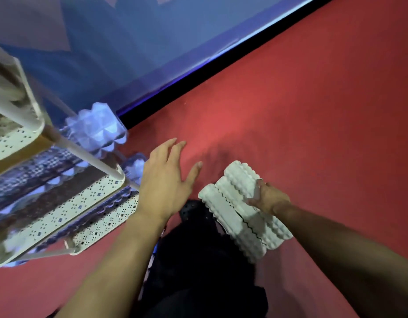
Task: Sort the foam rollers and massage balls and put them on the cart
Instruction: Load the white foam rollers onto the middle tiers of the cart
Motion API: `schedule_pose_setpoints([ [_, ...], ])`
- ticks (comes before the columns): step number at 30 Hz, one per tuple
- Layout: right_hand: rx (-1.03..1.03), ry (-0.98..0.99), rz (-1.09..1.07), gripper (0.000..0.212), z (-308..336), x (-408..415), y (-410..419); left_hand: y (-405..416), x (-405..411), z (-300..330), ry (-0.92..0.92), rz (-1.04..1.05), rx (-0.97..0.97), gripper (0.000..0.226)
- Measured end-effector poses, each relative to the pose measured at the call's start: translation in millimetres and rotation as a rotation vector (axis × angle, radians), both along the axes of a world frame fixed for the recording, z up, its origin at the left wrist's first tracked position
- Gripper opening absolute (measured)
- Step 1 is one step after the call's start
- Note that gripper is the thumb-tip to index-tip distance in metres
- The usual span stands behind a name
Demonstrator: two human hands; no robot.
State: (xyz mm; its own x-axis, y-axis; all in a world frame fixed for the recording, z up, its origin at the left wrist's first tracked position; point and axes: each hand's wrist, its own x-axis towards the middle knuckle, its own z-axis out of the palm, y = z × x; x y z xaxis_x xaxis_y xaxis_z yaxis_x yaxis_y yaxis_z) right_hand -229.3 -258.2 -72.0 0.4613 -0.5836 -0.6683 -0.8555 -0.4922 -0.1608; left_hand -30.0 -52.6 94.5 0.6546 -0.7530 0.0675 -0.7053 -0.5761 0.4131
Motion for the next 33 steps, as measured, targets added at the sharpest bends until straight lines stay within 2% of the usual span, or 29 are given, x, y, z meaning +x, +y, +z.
schedule_pose_setpoints([
  [4, -0.011, 0.030, -0.069, 0.089, -19, 2, -1, -4, 1, -27, 0.036, -0.015, 0.023, 0.060],
  [10, -0.100, -0.037, -0.108, 0.082, -18, 3, 16, 12, 8, -34, 0.055, 0.001, 0.063, 0.062],
  [13, -0.108, -0.210, -0.199, 0.082, 4, 12, 29, 24, 14, -16, 0.024, 0.022, 0.053, 0.061],
  [17, -0.009, -0.574, -0.404, 0.078, 64, 44, 50, 47, 15, 27, -0.017, 0.052, 0.023, 0.063],
  [20, 0.126, -0.850, -0.522, 0.074, 126, 75, 75, 73, 10, 68, -0.061, 0.092, -0.019, 0.063],
  [25, 0.412, -1.155, -0.706, 0.068, 229, 114, 141, 134, -8, 131, -0.120, 0.186, -0.088, 0.060],
  [29, 0.693, -1.246, -0.790, 0.056, 301, 127, 210, 188, -25, 174, -0.191, 0.242, -0.088, 0.066],
  [33, 1.030, -1.238, -0.762, 0.050, 351, 124, 280, 239, -40, 208, -0.261, 0.261, -0.076, 0.074],
])
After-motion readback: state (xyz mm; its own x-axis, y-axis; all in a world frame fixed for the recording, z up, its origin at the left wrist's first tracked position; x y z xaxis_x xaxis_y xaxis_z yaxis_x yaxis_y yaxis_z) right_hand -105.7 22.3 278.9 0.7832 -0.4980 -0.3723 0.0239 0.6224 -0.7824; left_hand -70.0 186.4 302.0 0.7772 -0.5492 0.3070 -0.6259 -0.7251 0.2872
